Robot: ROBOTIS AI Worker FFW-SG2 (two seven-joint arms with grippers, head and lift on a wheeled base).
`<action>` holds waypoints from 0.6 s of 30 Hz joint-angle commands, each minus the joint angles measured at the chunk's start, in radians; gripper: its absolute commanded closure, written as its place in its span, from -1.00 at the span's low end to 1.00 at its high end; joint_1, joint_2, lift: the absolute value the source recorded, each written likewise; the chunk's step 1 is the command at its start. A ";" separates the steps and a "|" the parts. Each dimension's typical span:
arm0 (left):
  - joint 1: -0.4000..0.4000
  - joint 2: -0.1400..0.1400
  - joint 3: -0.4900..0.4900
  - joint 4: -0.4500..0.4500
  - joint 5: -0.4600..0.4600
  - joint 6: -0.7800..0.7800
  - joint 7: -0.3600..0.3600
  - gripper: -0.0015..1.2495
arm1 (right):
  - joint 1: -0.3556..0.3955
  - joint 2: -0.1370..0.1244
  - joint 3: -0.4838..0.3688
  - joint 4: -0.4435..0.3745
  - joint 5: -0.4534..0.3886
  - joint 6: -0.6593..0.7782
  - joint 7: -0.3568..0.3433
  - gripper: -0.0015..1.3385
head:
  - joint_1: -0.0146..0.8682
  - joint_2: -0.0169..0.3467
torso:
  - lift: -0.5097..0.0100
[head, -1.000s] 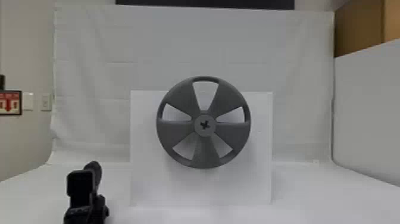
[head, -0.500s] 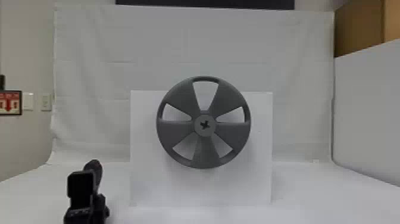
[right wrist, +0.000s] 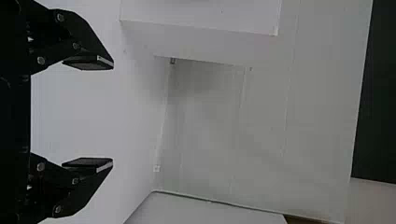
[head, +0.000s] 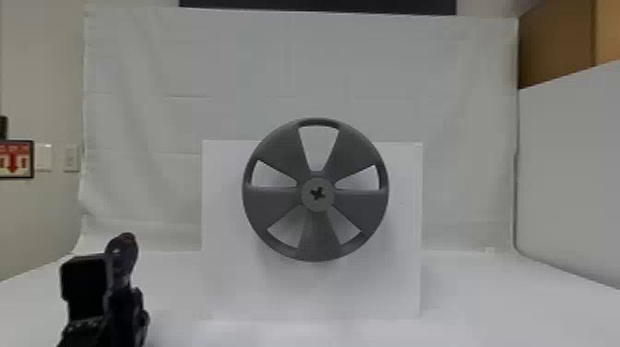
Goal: Grasp the drill and bring into the middle of wheel
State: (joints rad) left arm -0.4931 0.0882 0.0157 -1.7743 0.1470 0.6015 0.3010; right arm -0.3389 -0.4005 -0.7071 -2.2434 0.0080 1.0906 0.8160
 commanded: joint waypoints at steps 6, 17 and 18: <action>0.048 0.021 -0.005 -0.217 0.016 0.129 0.001 0.95 | 0.003 0.002 -0.015 -0.001 -0.010 0.000 0.000 -0.22 | -0.97 -0.91 | -0.60; 0.100 0.048 -0.023 -0.395 0.068 0.178 -0.030 0.95 | 0.003 0.002 -0.019 -0.001 -0.013 0.000 0.000 -0.22 | -0.97 -0.91 | -0.60; 0.105 0.051 -0.023 -0.407 0.071 0.181 -0.033 0.95 | 0.003 0.002 -0.019 -0.001 -0.014 0.000 0.000 -0.22 | -0.97 -0.91 | -0.60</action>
State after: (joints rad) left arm -0.4083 0.1302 -0.0043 -2.1264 0.2033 0.7712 0.2745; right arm -0.3359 -0.3988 -0.7240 -2.2442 -0.0038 1.0906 0.8160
